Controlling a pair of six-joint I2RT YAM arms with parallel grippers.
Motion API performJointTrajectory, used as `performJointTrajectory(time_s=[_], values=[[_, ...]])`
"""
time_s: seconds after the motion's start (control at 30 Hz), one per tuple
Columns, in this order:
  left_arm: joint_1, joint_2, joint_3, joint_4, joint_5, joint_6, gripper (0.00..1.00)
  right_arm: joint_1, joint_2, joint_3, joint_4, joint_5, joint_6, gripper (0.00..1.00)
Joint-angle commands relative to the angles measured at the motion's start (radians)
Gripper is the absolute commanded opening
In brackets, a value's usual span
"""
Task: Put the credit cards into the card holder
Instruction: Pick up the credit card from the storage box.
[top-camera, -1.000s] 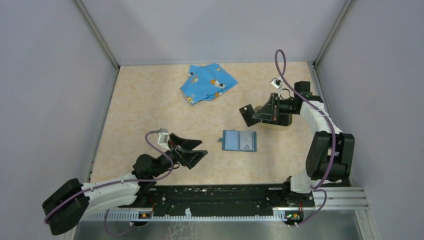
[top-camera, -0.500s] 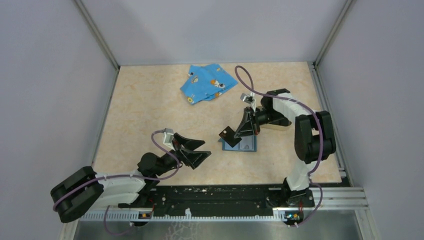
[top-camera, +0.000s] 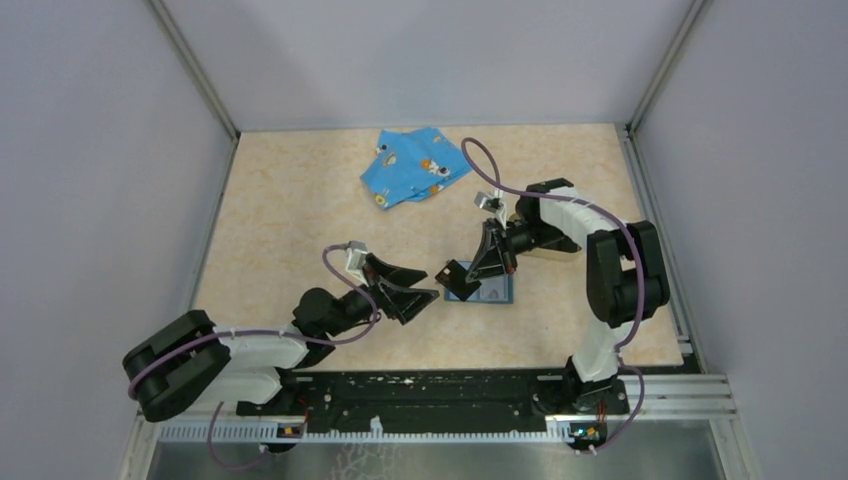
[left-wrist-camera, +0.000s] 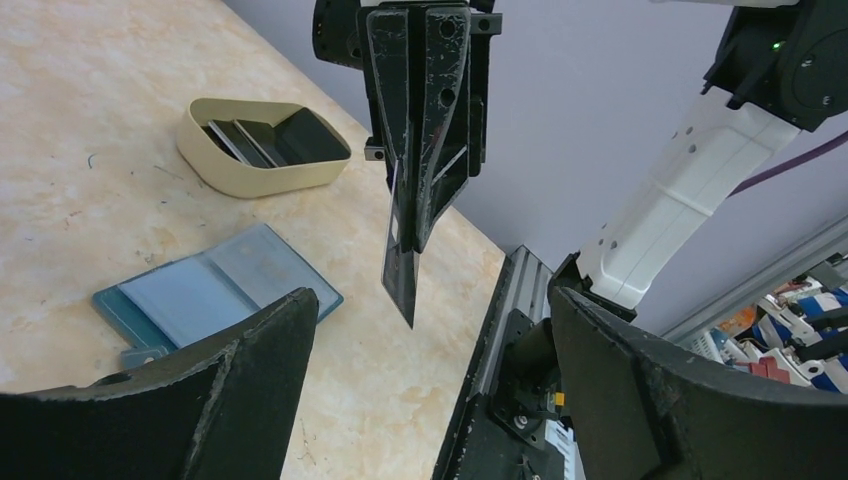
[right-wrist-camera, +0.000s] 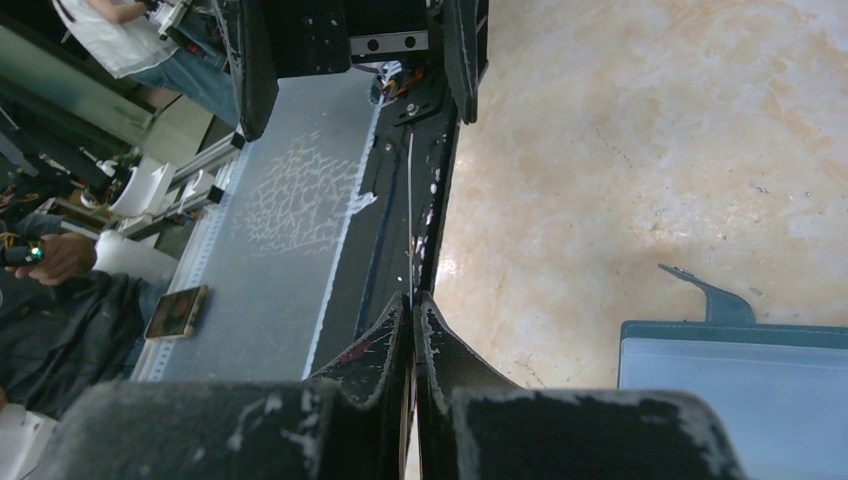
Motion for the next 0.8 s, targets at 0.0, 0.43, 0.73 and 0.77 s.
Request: performJointTrajectory(time_s=[0.0,0.43,0.73,0.77], values=[[0.001,0.074,0.057,0.022,-0.018,-0.037,0.9,0.016,-0.055,0.017,0.049,-0.012,0.013,0.0],[0.001,0.245,0.175,0.068,0.075,-0.041,0.34,0.042,-0.079,0.01,0.108,0.006,0.08,0.0],[0.021,0.134,0.125,-0.08,0.123,0.054,0.0,0.042,-0.145,0.031,0.181,0.165,0.17,0.32],[0.033,0.105,0.128,-0.149,0.146,0.062,0.0,0.041,-0.17,0.025,0.231,0.226,0.22,0.36]])
